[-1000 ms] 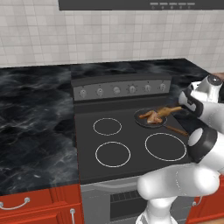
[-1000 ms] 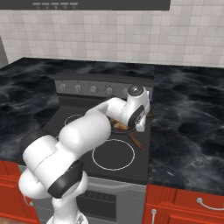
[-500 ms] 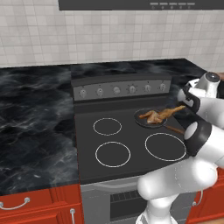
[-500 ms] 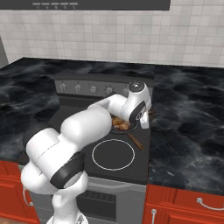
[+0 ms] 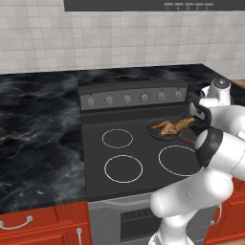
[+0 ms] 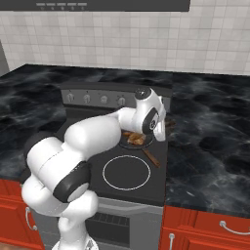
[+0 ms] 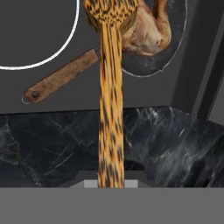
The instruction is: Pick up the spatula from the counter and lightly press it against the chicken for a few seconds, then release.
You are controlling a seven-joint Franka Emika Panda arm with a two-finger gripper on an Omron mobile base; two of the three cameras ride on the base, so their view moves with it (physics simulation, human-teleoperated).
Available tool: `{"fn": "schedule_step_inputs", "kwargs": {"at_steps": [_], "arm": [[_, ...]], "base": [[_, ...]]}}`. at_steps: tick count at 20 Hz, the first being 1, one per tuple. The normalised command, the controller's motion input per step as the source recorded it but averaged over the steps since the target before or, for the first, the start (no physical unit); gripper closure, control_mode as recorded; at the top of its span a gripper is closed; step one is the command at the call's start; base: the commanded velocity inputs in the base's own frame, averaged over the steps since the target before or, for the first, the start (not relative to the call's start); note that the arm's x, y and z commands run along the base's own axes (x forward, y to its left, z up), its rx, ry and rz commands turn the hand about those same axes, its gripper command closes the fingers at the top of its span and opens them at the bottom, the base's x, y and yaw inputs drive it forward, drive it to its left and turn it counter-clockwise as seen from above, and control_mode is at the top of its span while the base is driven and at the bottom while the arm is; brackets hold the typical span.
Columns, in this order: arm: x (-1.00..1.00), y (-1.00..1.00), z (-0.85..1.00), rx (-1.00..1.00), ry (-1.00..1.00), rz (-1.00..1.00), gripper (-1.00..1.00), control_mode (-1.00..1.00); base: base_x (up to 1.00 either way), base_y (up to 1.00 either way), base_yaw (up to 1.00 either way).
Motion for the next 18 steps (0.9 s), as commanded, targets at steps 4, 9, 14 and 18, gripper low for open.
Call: {"fn": "schedule_step_inputs", "kwargs": {"at_steps": [4,9,14,18], "arm": [[0.12,0.12,0.0,-0.01,0.0,-0.01,1.0,-1.0],[0.09,0.06,0.02,0.02,0.0,0.01,1.0,-1.0],[0.16,0.0,0.0,0.0,0.0,0.01,1.0,-1.0],[0.26,0.0,-0.01,0.0,0.0,0.0,1.0,-1.0]], "base": [[0.0,0.0,0.0],[0.0,0.0,0.0],[0.0,0.0,0.0],[0.0,0.0,0.0]]}}
